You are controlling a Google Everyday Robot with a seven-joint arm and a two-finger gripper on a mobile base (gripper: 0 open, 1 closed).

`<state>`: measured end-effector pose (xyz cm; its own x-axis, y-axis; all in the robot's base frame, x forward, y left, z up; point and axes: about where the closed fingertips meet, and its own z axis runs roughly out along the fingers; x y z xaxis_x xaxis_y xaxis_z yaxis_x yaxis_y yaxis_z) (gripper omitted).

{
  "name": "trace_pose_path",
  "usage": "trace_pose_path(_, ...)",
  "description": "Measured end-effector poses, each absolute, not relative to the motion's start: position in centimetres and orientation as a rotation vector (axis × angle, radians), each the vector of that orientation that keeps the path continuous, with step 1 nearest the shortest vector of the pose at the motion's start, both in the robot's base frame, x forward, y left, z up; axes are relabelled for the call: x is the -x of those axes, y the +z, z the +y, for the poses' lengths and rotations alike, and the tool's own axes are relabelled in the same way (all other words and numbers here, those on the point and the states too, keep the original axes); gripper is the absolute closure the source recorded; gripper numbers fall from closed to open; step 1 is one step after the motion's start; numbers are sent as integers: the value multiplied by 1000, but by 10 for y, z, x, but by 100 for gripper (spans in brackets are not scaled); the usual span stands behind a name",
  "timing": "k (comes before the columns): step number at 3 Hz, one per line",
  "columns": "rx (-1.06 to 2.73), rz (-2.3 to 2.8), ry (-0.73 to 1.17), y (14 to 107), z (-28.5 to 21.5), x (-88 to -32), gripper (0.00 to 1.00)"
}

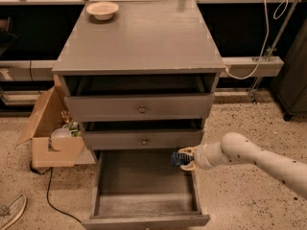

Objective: Pick rxbar blueberry from bottom drawer and place on counter

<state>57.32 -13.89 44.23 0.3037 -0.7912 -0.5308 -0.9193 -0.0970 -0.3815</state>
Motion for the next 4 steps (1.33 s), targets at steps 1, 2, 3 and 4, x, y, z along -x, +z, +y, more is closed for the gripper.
trace_pose_path(1, 1907, 1477, 273, 469, -137, -572, 100)
trace_pose_path(2, 1950, 1373, 272, 561, -128, -552, 100)
trace_pose_path(3, 1982, 1330, 212, 622, -128, -547, 100)
trace_pose_path(4, 1991, 1303, 85, 693, -134, -548, 100)
